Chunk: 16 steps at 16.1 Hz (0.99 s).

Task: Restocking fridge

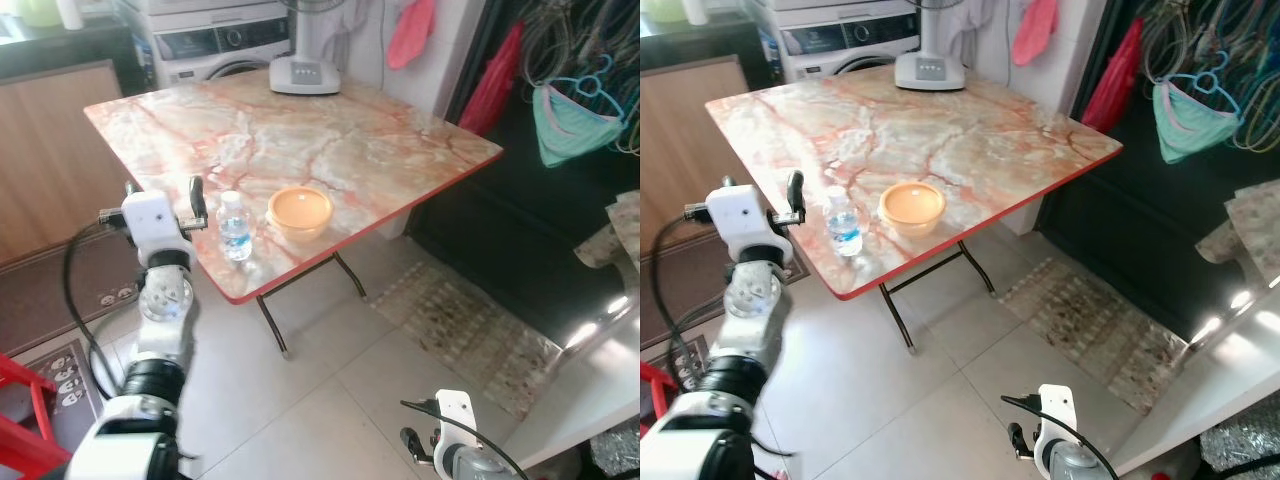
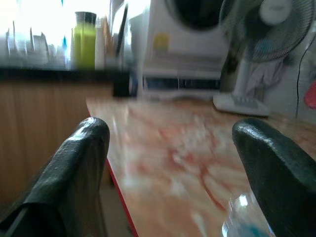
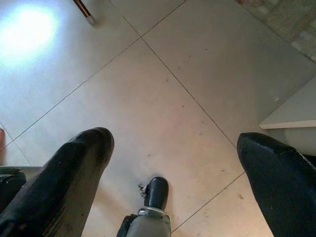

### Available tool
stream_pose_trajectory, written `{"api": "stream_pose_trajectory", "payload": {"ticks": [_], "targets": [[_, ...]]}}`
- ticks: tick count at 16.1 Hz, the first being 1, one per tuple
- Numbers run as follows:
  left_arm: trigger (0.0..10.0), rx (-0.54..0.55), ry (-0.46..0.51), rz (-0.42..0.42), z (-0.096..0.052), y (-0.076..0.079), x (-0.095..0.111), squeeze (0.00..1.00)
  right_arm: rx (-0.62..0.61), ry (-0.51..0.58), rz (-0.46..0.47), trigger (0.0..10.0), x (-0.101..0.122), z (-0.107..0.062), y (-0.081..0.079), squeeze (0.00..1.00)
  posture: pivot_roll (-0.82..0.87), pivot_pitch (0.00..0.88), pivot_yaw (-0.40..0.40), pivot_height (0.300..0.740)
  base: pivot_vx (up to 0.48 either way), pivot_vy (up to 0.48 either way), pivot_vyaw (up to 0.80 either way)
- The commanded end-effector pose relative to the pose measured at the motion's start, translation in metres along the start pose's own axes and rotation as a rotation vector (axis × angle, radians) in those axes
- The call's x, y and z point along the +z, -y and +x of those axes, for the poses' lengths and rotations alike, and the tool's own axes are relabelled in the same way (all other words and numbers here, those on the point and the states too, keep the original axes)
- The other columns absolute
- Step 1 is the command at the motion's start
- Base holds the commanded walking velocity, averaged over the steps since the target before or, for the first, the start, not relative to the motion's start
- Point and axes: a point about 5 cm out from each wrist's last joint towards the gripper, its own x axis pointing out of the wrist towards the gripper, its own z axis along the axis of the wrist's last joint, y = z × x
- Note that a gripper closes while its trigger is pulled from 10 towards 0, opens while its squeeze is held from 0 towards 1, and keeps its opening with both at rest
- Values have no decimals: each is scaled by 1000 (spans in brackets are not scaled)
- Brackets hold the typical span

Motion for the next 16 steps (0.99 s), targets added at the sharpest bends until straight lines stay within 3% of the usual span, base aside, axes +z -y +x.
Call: {"api": "stream_pose_trajectory", "payload": {"ticks": [1,2,4,5,7,8,10,12,16], "targets": [[10000,-110,-43,107,-8,7,-11,0,-12,-5,17,10000,-3,0,2,0,113,0,-52,740,0,0,0],[10000,-91,-71,61,-11,6,-13,0,-13,-4,25,10000,-3,0,2,0,116,0,-54,740,0,0,0],[10000,7,-82,0,1,-21,-4,0,-14,-2,29,10000,-4,0,2,0,108,0,-52,740,0,0,0],[10000,-10,-54,29,6,-31,3,0,-15,-2,28,10000,-4,-1,3,0,139,0,-64,740,0,0,0],[10000,-77,-20,143,2,-34,3,0,-20,-2,21,10000,-4,-1,3,0,123,0,-54,740,0,0,0],[10000,-104,-22,167,-2,-33,3,0,-24,3,36,10000,-4,-1,4,0,124,0,-60,740,0,0,0],[10000,-264,26,244,-5,-10,12,0,-26,5,41,10000,-4,-1,5,0,130,0,-69,740,0,0,0],[10000,-346,100,353,-3,5,23,0,-27,3,42,10000,-5,-1,5,0,128,0,-67,740,0,0,0],[10000,-352,202,331,2,19,52,0,-30,15,65,10000,-3,-1,4,0,123,0,-59,740,0,0,0]]}}
